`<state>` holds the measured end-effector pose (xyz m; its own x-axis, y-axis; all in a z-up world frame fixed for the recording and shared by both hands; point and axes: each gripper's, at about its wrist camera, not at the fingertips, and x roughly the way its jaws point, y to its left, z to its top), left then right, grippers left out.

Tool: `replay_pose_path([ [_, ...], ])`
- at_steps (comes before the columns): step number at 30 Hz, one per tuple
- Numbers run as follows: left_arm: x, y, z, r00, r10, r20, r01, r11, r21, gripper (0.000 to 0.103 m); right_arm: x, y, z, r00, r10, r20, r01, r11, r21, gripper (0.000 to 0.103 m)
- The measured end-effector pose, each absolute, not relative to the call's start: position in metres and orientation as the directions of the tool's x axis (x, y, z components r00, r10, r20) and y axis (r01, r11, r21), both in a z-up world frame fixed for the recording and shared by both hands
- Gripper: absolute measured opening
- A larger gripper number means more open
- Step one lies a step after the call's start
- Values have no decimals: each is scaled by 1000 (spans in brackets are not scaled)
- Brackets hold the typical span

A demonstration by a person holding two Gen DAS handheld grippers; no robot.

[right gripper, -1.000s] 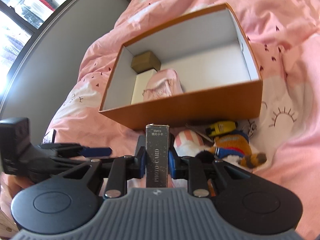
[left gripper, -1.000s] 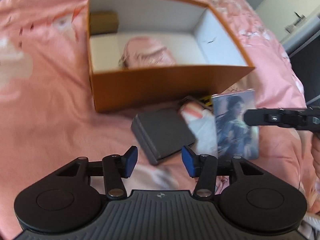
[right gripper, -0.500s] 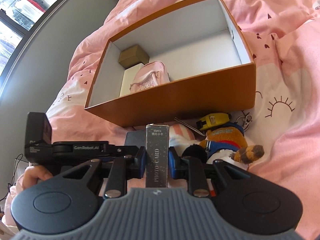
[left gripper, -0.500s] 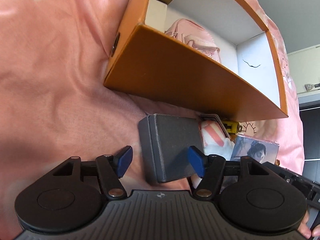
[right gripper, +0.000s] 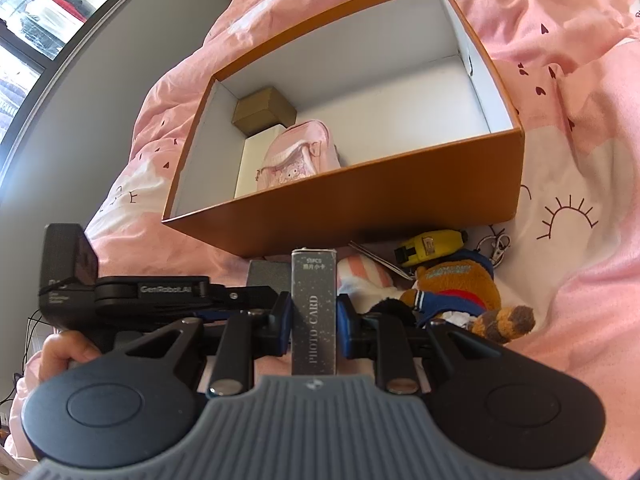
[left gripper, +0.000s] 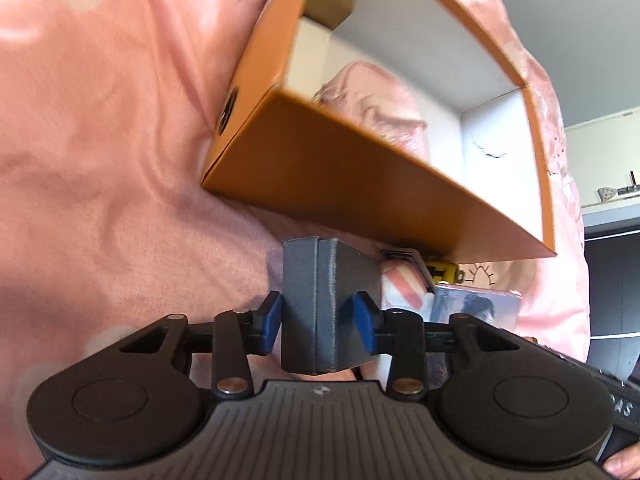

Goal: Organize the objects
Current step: 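Carry the dark gift box and photo card into the orange box with both tools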

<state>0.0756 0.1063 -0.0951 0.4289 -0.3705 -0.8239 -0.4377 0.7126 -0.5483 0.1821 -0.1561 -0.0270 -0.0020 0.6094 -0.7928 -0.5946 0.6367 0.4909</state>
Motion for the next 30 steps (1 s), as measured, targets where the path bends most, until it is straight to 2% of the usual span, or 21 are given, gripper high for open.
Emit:
replay_pose_path([
  [8,64,94,-40,519,-346,-781,-298,783,-546,42,182,-160,-7,36,630,-775,-621,622,477,24],
  [18,72,81,25,660,-319,-680,-161,824,-543,42,190,-163,50,123,712,-691,-685,565,460,24],
  [25,104,96,54,722,-245,-648,-156,853,-497,42,208,-150,73,178,743,-645,-717,547,432,24],
  [30,147,116,52,720,-231,-654,-172,854,-490,42,235,-134,69,199,745,-636,-700,563,439,24],
])
